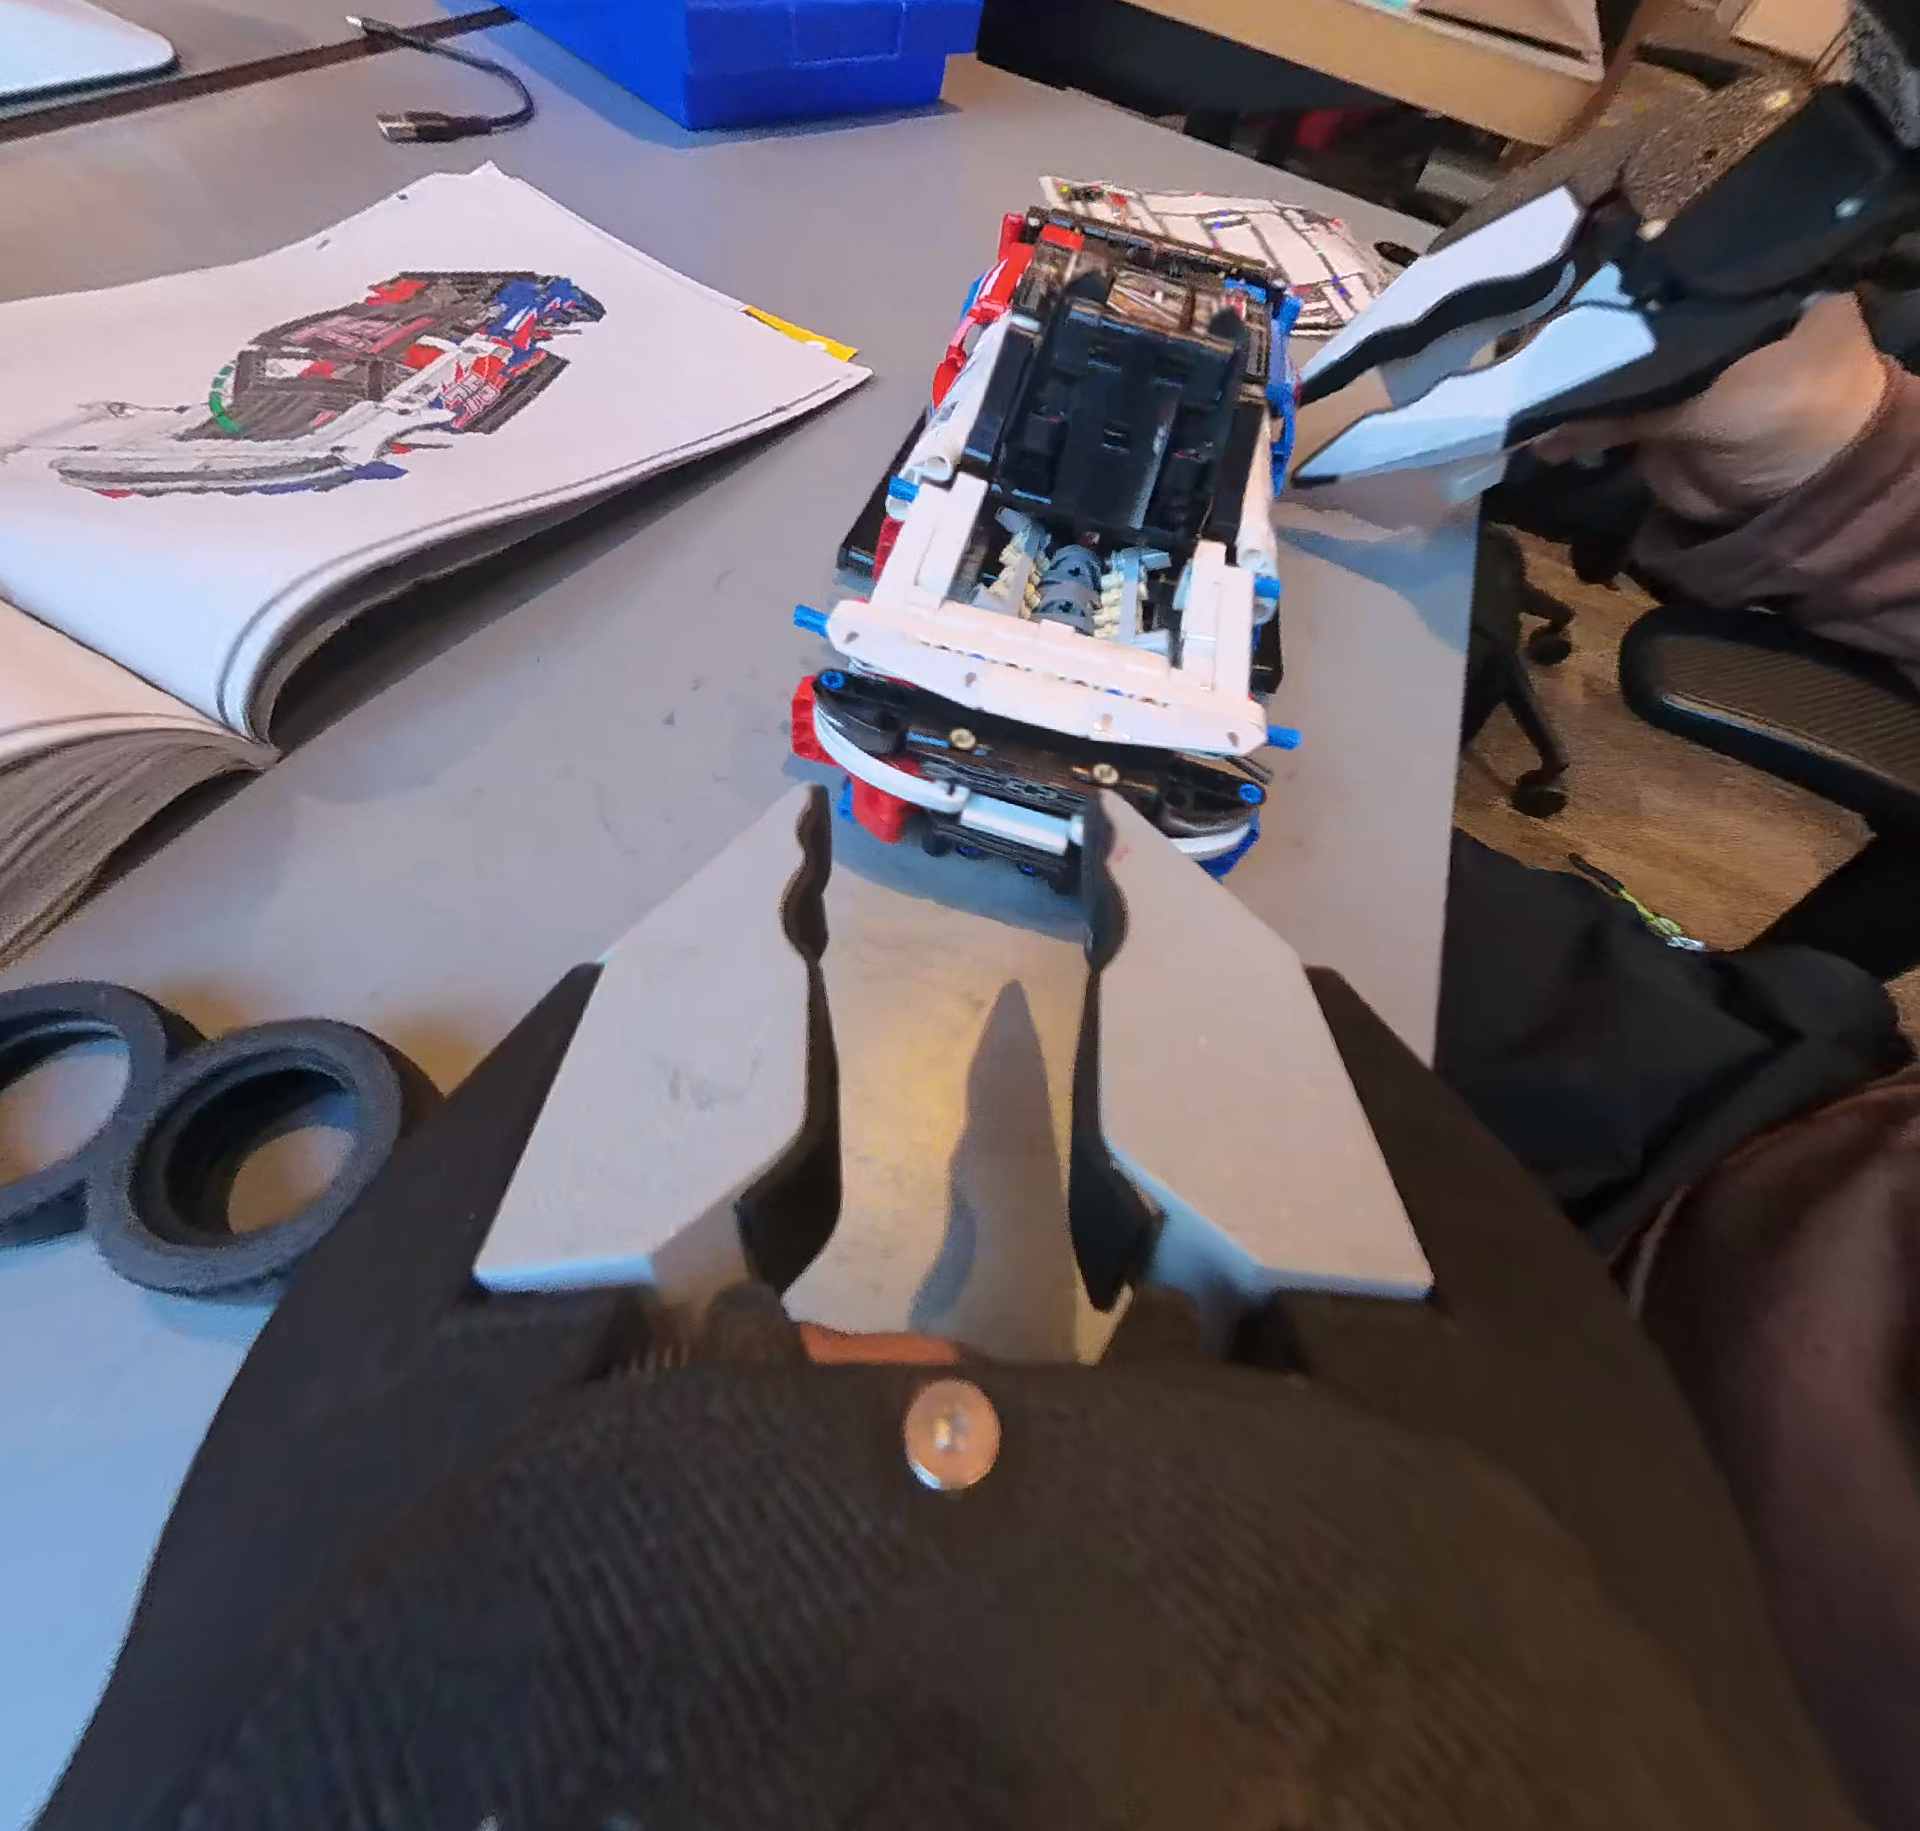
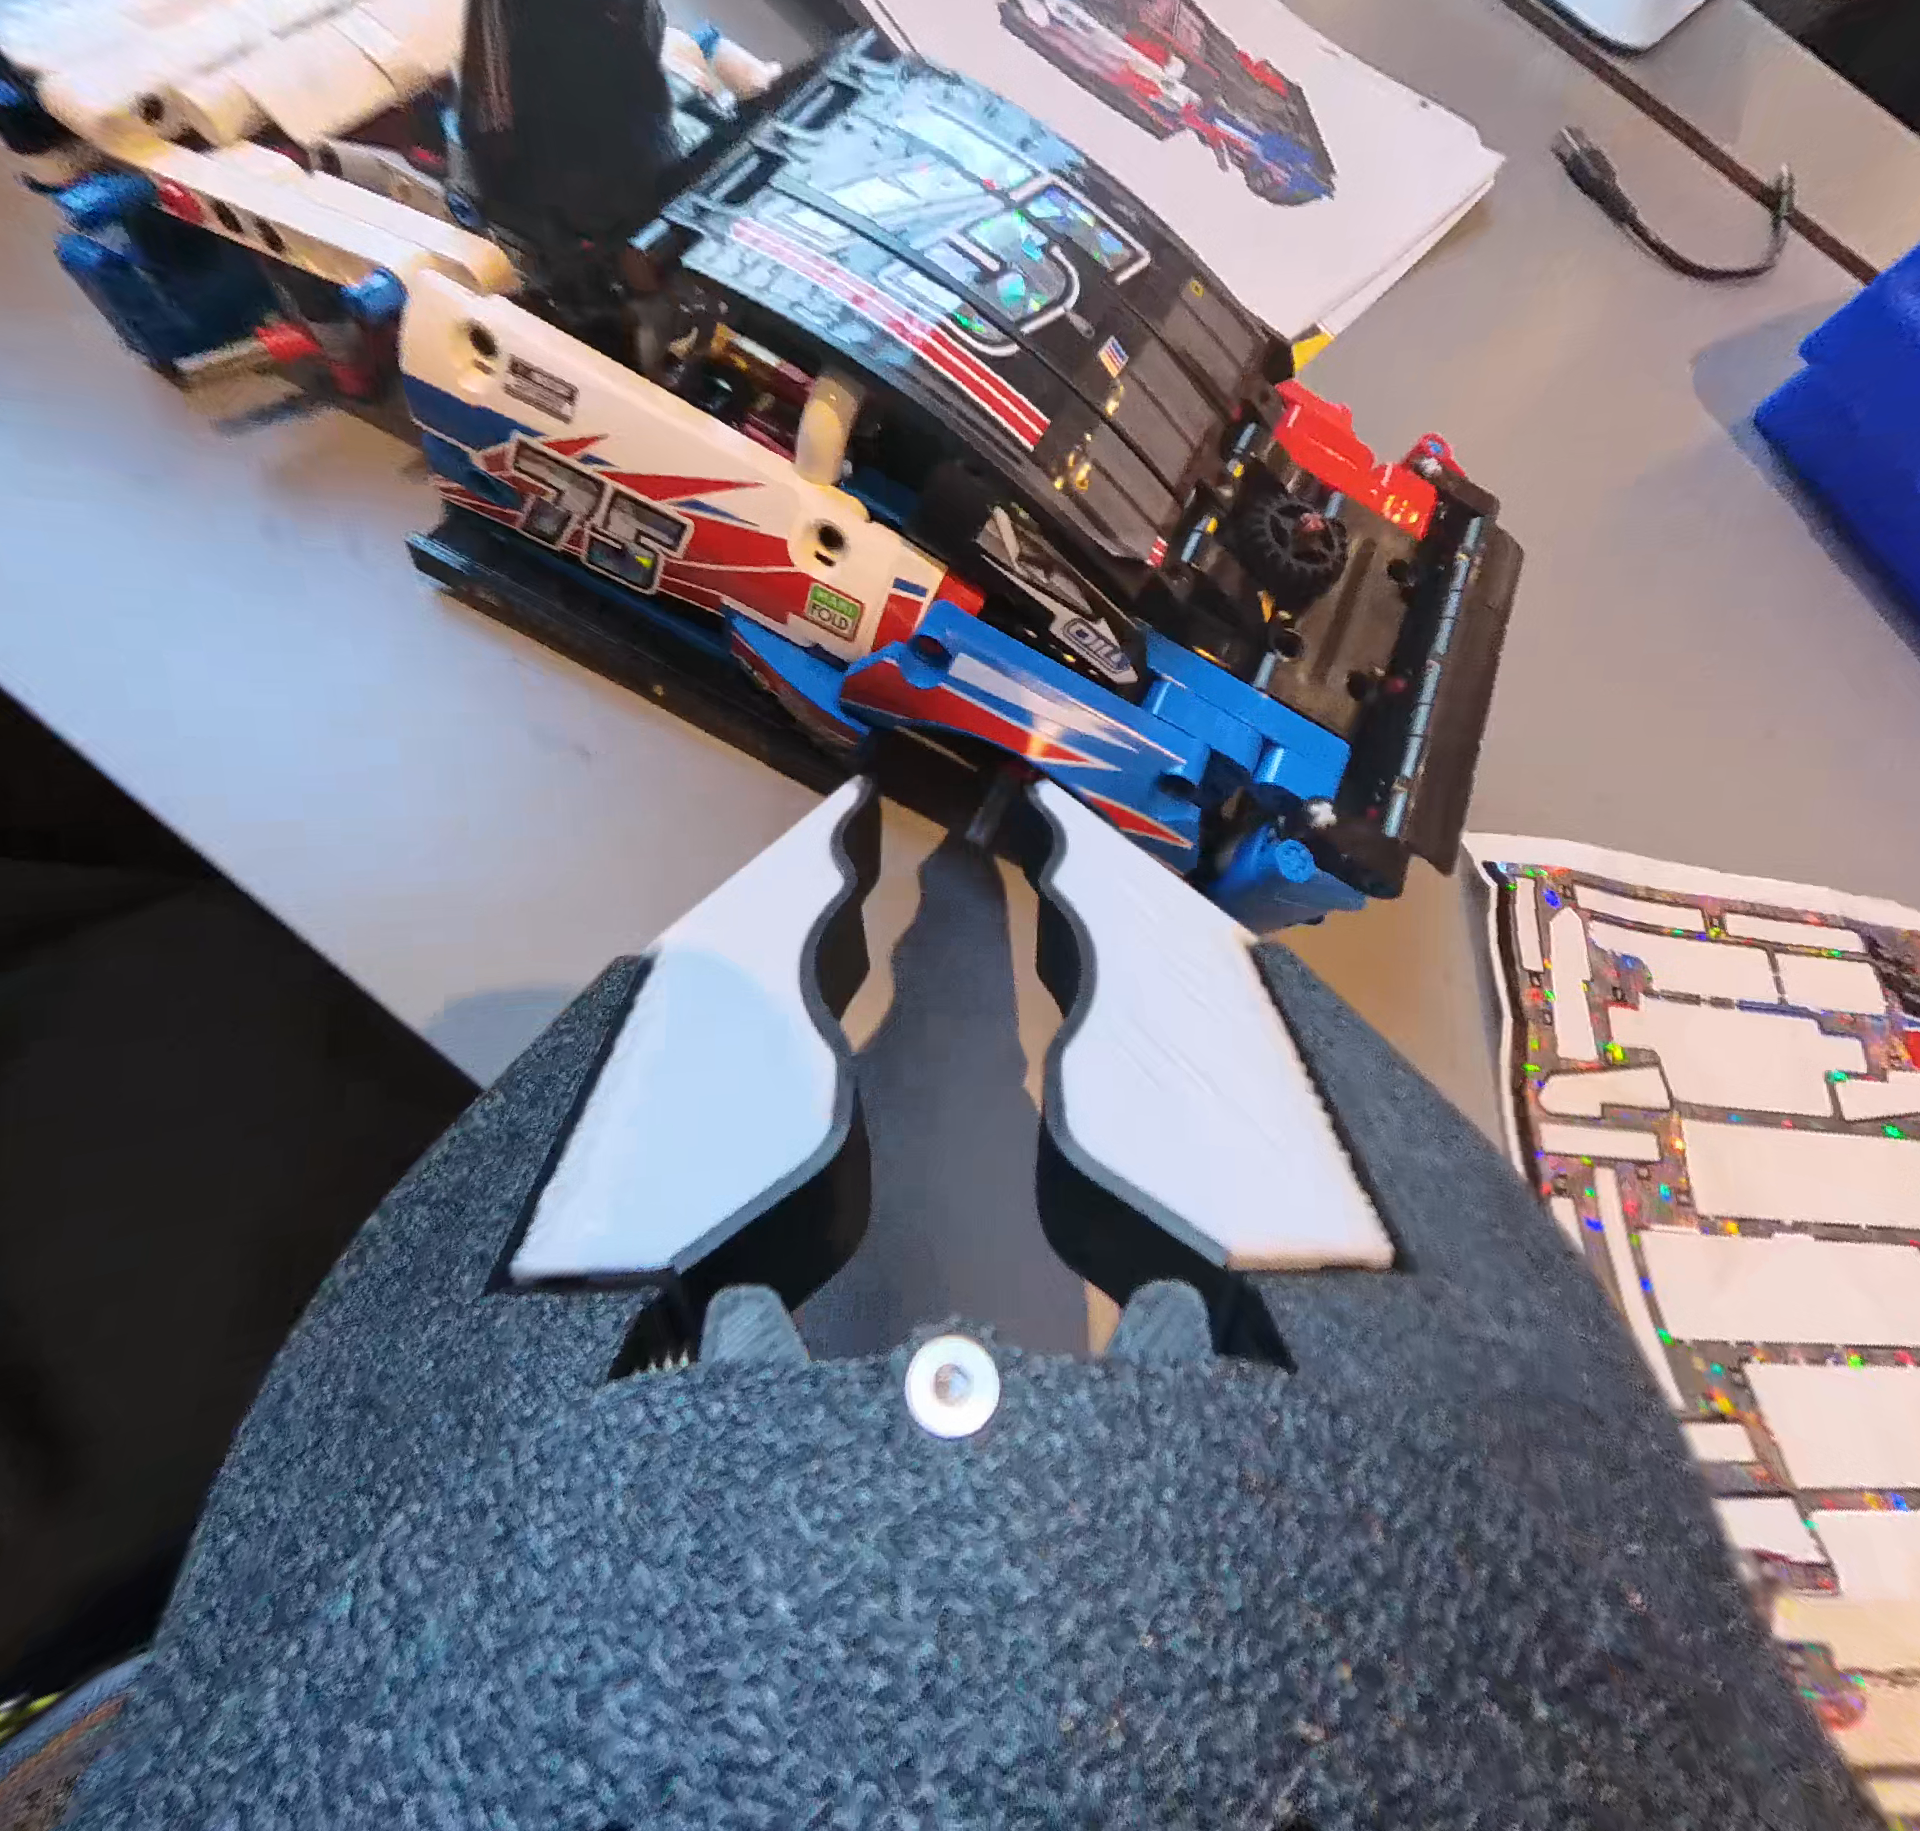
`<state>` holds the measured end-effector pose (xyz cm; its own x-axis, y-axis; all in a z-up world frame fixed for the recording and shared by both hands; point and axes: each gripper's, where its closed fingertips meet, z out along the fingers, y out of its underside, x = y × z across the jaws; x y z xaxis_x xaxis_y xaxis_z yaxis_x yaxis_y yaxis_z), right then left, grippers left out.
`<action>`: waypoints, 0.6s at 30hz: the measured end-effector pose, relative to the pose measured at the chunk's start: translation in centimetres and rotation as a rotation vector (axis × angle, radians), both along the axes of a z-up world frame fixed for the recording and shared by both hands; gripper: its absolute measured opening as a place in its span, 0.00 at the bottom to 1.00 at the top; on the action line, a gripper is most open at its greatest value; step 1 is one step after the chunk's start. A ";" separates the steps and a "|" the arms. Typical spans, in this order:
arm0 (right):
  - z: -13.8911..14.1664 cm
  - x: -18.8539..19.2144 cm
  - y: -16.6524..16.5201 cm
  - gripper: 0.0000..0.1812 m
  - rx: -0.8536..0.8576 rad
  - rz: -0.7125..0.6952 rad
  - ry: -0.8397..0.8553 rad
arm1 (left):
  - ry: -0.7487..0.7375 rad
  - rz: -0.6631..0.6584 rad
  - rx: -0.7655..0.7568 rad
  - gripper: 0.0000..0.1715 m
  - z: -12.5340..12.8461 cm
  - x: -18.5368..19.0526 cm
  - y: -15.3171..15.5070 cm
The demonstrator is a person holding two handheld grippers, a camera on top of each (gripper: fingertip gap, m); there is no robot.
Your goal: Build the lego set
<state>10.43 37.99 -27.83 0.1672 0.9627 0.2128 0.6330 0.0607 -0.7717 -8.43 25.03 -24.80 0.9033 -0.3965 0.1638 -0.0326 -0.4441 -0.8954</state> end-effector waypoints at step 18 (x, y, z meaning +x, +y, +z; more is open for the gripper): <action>2.1 -3.2 -6.3 0.13 -0.048 0.186 0.015 | 0.382 -0.279 0.164 0.31 1.2 2.6 0.8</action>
